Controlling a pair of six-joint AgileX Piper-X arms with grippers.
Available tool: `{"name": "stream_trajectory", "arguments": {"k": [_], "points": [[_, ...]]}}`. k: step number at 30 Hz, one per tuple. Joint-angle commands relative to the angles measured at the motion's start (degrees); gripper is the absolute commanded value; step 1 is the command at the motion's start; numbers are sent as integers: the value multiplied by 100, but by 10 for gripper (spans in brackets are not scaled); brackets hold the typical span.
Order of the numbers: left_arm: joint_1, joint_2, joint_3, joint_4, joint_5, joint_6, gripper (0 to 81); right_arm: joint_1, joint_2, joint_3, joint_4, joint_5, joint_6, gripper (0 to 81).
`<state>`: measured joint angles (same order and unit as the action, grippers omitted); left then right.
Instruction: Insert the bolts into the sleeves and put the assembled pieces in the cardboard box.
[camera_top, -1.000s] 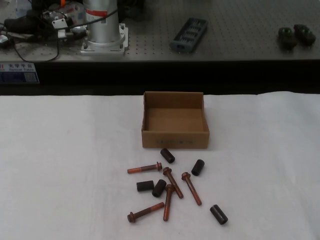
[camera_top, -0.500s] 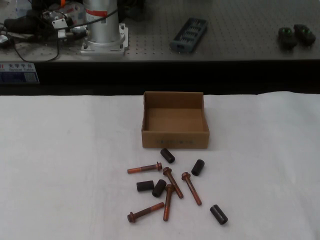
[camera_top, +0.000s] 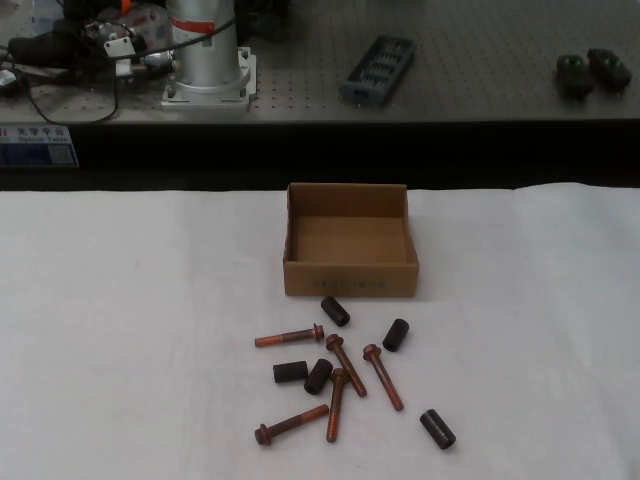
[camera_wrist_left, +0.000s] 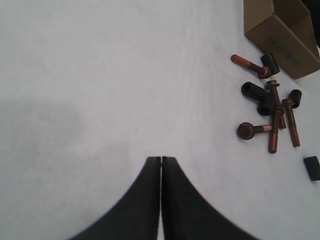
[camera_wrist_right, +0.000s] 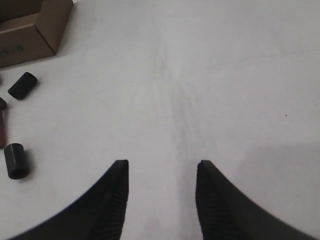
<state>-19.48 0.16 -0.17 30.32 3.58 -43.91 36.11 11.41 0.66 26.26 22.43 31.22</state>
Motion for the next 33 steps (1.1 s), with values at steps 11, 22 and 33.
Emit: {"name": "stream_trajectory", "arguments": {"k": [11,22,33], "points": [[13,-16,16,28,924,-41,291,-3,1131,-772,-32,-1162,-304,331],[13,-16,16,-653,1388,-41,258,-3,4719,-2974,683,-2007,-1274,429],[13,-16,16,-688,1388,-52,258,-3,7156,-4859,1425,-2622,-2235,433]]}}
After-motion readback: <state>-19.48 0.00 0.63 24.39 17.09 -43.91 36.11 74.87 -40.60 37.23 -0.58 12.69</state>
